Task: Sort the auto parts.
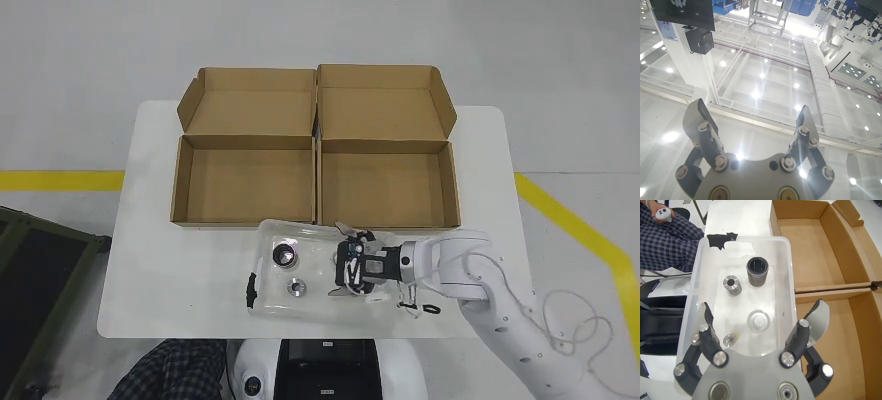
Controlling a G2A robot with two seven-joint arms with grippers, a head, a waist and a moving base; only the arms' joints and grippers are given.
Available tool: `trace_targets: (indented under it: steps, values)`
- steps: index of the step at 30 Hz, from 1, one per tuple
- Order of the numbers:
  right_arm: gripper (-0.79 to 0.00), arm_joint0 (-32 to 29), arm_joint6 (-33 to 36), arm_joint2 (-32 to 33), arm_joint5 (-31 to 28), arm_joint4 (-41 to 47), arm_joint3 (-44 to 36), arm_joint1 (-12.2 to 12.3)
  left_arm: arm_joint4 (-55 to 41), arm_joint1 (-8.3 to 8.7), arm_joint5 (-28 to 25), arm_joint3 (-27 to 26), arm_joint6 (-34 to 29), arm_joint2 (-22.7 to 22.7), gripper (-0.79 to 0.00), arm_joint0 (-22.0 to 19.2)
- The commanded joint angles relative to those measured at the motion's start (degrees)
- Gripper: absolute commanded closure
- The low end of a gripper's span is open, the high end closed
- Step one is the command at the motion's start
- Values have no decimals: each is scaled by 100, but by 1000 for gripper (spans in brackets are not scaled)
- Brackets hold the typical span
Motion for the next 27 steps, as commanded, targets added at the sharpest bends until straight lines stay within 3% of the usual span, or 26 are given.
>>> trace_targets:
  steps: [1, 10, 13, 14, 19, 20, 23, 27]
  values:
    - [-785, 2, 83, -32, -6, 15, 14, 5, 0, 0, 0, 0, 0, 0, -785, 0]
    - [-785, -50, 221, -75, 78, 66, 74, 40, 0, 0, 0, 0, 0, 0, -785, 0]
    - [-751, -59, 227, -81, 77, 84, 111, 51, 0, 0, 0, 0, 0, 0, -785, 0]
    - [-705, -57, 241, -88, 71, 88, 129, 55, 0, 0, 0, 0, 0, 0, -785, 0]
    - [-683, -21, 279, -123, 88, 125, 239, 64, 0, 0, 0, 0, 0, 0, -785, 0]
    - [-631, -8, 279, -148, 75, 132, 268, 63, 0, 0, 0, 0, 0, 0, -785, 0]
    - [-579, 71, 296, -213, 63, 130, 352, 56, 0, 0, 0, 0, 0, 0, -785, 0]
    - [-557, 154, 288, -261, 95, 149, 451, 49, 0, 0, 0, 0, 0, 0, -785, 0]
